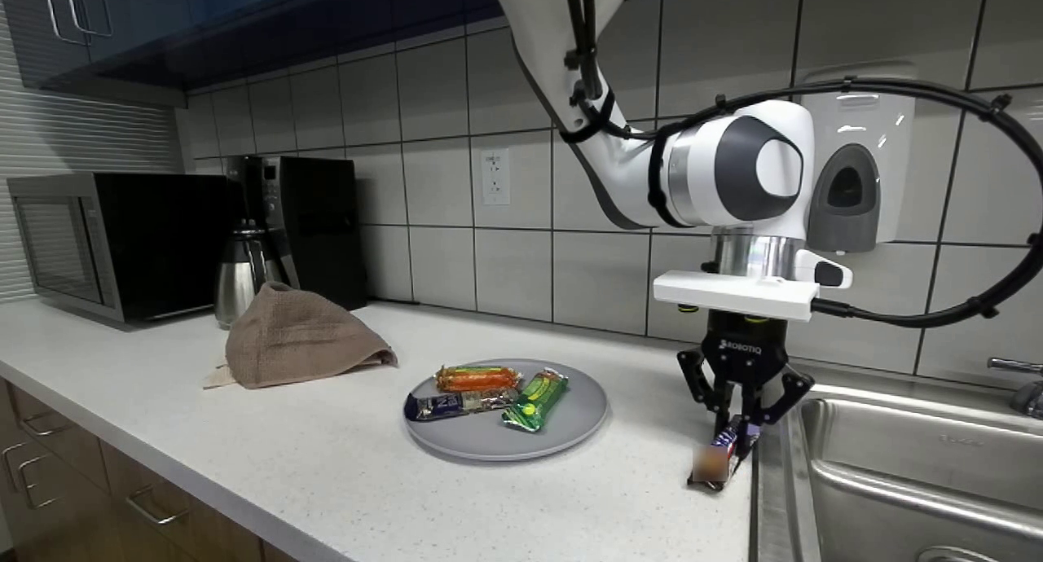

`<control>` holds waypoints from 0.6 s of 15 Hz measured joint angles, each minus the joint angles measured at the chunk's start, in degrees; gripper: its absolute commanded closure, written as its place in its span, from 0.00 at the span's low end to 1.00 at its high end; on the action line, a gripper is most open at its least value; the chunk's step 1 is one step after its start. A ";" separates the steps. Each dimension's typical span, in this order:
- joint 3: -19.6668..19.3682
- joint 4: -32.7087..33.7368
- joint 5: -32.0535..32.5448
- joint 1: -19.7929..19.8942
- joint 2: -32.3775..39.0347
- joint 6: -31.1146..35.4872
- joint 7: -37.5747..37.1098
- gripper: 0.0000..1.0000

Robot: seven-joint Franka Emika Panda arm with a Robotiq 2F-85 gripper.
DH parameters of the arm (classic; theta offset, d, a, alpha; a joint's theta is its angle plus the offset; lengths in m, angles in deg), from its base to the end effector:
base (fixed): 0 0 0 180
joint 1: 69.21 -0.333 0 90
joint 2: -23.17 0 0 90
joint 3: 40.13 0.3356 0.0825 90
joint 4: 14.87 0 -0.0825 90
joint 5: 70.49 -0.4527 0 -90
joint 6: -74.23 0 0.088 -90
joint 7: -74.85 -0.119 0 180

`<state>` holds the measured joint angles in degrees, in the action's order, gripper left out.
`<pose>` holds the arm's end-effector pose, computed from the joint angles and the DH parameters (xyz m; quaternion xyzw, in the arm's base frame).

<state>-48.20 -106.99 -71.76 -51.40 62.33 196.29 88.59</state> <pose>0.6696 -0.3132 0.1770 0.9913 -0.0998 -0.0848 0.0083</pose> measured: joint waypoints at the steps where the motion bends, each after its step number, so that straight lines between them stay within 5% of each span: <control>1: 0.00 0.02 0.00 0.01 0.00 0.00 0.00 0.96; 9: 0.17 0.12 0.00 0.01 -0.14 0.03 0.00 0.96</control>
<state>-48.02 -106.86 -71.76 -51.39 62.20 196.32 88.59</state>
